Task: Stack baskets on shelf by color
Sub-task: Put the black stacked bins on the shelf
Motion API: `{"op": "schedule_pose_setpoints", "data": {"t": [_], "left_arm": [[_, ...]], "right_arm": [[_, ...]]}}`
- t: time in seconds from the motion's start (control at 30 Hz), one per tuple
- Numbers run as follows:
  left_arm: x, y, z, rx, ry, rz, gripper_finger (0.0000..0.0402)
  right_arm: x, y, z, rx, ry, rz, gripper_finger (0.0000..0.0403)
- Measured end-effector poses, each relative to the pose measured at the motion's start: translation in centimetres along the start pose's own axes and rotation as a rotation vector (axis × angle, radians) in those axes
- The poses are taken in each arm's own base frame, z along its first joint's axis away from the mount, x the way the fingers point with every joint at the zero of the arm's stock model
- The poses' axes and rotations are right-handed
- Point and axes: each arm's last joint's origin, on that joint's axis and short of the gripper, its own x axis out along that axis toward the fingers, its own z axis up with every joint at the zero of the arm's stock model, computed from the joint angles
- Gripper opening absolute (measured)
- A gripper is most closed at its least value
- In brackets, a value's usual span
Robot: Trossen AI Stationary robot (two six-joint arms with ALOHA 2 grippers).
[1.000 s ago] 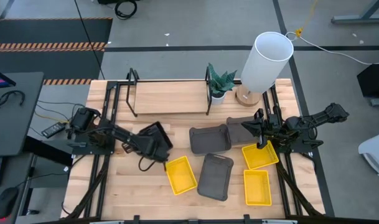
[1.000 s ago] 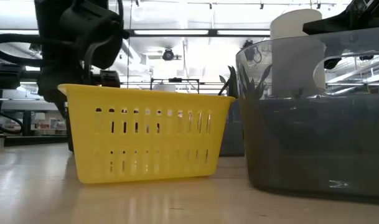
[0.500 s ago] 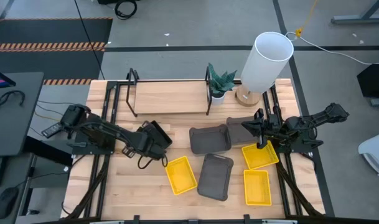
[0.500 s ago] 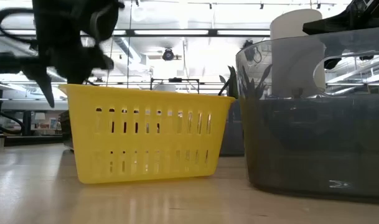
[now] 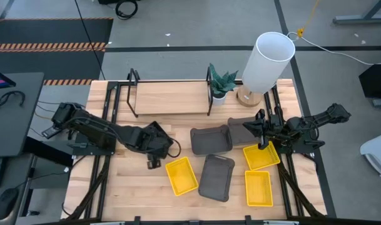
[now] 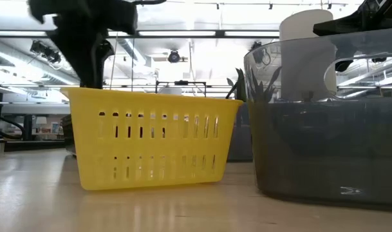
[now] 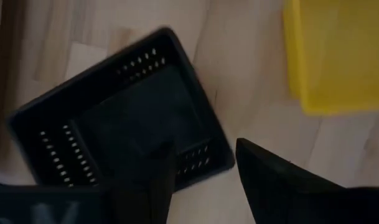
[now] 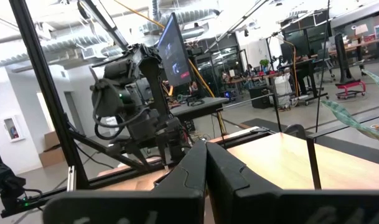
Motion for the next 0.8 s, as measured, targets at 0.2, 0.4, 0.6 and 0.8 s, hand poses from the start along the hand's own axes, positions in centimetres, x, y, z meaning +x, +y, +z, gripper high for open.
{"op": "schedule_pose_setpoints", "data": {"t": [0.2,0.4,0.6,0.8], "left_arm": [[0.0,0.0,0.4,-0.114,-0.062,0.024,0.0203],[1.0,-0.2,1.0,-0.135,-0.065,0.034,0.0217],[2.8,-0.7,1.5,-0.11,-0.044,0.031,0.0206],[4.5,-0.8,1.8,-0.087,0.01,0.04,0.0199]], "right_arm": [[0.0,0.0,0.0,0.0,0.0,0.0,0.0012],[0.0,0.0,0.0,0.0,0.0,0.0,0.0012],[0.0,0.0,0.0,0.001,-0.003,0.0,0.0012],[0.0,0.0,0.0,-0.001,0.001,-0.001,0.0012]]}}
